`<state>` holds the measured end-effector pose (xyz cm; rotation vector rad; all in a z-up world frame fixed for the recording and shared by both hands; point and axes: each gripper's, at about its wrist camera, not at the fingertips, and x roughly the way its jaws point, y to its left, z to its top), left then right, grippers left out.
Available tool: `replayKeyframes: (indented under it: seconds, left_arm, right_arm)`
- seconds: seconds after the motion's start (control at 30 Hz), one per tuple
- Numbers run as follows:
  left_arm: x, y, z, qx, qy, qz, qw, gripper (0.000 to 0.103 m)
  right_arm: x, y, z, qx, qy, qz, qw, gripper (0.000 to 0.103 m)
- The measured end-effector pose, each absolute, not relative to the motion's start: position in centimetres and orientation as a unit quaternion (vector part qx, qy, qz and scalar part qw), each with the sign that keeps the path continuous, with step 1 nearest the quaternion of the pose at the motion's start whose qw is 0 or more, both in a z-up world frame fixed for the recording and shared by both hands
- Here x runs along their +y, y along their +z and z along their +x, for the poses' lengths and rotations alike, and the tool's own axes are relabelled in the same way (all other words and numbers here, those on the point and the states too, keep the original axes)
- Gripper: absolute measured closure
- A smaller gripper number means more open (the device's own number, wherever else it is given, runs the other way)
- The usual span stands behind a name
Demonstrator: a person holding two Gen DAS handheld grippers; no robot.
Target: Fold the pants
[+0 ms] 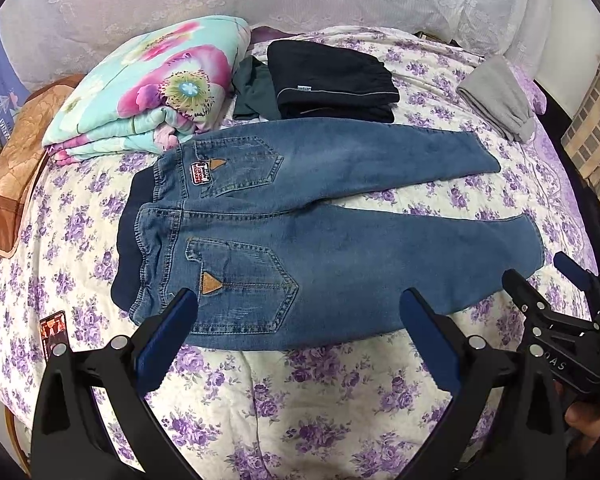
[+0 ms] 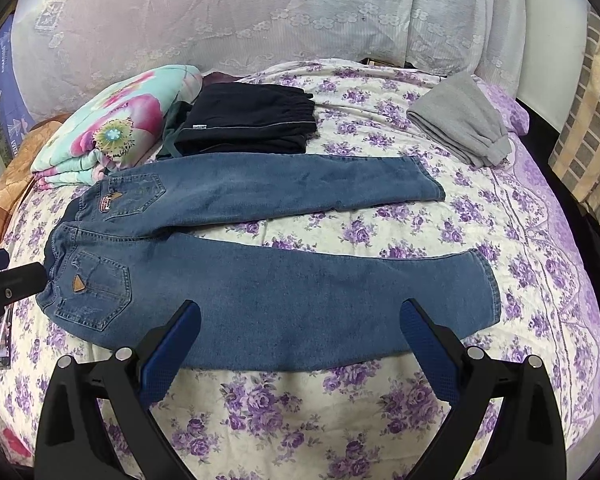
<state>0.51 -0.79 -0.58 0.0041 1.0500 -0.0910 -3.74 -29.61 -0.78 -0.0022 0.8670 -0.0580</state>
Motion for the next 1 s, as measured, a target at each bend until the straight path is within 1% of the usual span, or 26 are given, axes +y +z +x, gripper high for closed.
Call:
replayKeyframes:
  seconds: [0.67, 0.9, 1.0]
  left_arm:
    - [-0.6, -1.4, 1.3, 0.509, -0.072, -0.001, 0.858, 0.005]
    - [0.1, -3.0, 2.1, 0.52, -0.093, -0.009, 0.849, 0.005]
    - [0.4, -4.2, 2.5, 0.528, -0.098, -0.01, 0.843, 0.005]
  right_arm:
    - [-29.5, -0.9, -4.9, 0.428, -0.067, -0.001, 0.901, 0.003]
    - [-30.1, -1.4, -6.6, 0.43, -0.109, 0.008, 0.896, 0.003]
    - [-31.6, -2.2, -7.5, 0.43, -0.138, 0.03, 0.892, 0.003]
